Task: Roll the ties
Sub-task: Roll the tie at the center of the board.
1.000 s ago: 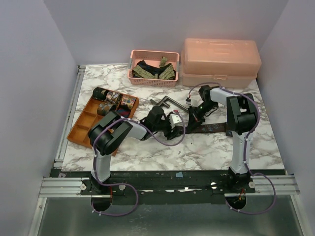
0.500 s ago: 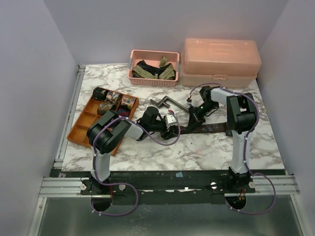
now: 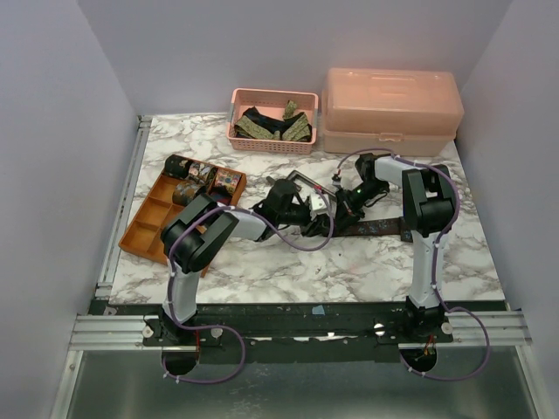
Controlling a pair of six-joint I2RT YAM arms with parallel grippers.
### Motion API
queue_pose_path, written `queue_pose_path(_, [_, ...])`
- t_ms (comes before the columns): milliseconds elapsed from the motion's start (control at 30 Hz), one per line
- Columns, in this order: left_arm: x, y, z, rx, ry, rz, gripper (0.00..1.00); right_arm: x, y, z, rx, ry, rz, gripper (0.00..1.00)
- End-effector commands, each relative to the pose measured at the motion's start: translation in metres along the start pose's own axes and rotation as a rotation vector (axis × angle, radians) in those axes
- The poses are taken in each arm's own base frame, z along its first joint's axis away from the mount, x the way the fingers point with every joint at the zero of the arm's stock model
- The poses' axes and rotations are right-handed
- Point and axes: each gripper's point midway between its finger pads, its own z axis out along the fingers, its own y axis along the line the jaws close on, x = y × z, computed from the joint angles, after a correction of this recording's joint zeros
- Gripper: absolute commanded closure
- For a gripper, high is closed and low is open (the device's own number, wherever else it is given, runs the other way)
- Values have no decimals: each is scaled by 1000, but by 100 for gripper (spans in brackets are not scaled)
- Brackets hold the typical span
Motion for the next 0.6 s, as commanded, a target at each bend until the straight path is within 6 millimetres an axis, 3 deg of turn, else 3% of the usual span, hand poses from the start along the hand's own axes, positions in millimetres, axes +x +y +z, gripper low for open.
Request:
queue_pose_path(0, [18, -7, 19, 44, 40, -40, 64, -11, -68, 28, 197, 13, -110, 100])
queue_pose_path(300, [73, -1, 20, 0, 230, -94, 59, -13, -60, 32, 146, -2, -108, 99])
queue_pose_path(567, [116, 1, 1, -42, 451, -126, 64, -16, -43, 29, 83, -41, -129, 100])
